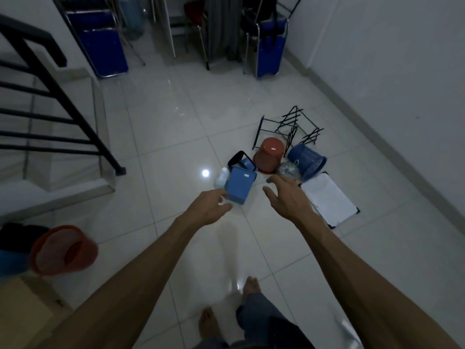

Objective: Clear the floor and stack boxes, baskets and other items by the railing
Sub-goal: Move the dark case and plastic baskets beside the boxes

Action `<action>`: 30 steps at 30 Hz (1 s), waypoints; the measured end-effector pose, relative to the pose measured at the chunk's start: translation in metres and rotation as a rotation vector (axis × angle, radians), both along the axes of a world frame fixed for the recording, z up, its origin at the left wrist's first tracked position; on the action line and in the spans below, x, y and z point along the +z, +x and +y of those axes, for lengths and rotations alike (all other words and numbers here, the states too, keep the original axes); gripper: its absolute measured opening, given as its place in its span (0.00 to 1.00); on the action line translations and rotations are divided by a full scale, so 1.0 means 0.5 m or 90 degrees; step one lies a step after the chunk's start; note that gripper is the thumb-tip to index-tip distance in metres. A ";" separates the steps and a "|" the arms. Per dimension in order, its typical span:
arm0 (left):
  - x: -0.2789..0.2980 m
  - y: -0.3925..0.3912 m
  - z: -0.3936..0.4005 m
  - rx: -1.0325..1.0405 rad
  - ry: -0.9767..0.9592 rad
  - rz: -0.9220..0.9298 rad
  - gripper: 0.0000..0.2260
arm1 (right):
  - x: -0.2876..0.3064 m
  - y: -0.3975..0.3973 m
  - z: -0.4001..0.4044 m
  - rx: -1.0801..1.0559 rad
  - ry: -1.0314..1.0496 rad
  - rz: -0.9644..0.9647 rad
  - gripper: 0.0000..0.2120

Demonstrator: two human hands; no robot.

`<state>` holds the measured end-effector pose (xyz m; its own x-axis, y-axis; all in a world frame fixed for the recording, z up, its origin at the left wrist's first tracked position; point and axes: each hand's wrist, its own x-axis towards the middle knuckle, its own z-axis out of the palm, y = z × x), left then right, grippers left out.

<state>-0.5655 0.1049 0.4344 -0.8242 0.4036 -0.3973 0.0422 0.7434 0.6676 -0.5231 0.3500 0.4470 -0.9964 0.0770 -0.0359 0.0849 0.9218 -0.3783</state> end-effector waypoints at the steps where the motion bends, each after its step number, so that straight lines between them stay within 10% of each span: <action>1: 0.003 -0.002 0.012 -0.002 -0.004 -0.006 0.22 | 0.004 0.007 0.014 -0.012 -0.009 -0.003 0.17; 30: -0.097 -0.432 0.514 0.296 0.068 -0.253 0.18 | -0.125 -0.445 0.529 -0.016 -0.190 -0.130 0.12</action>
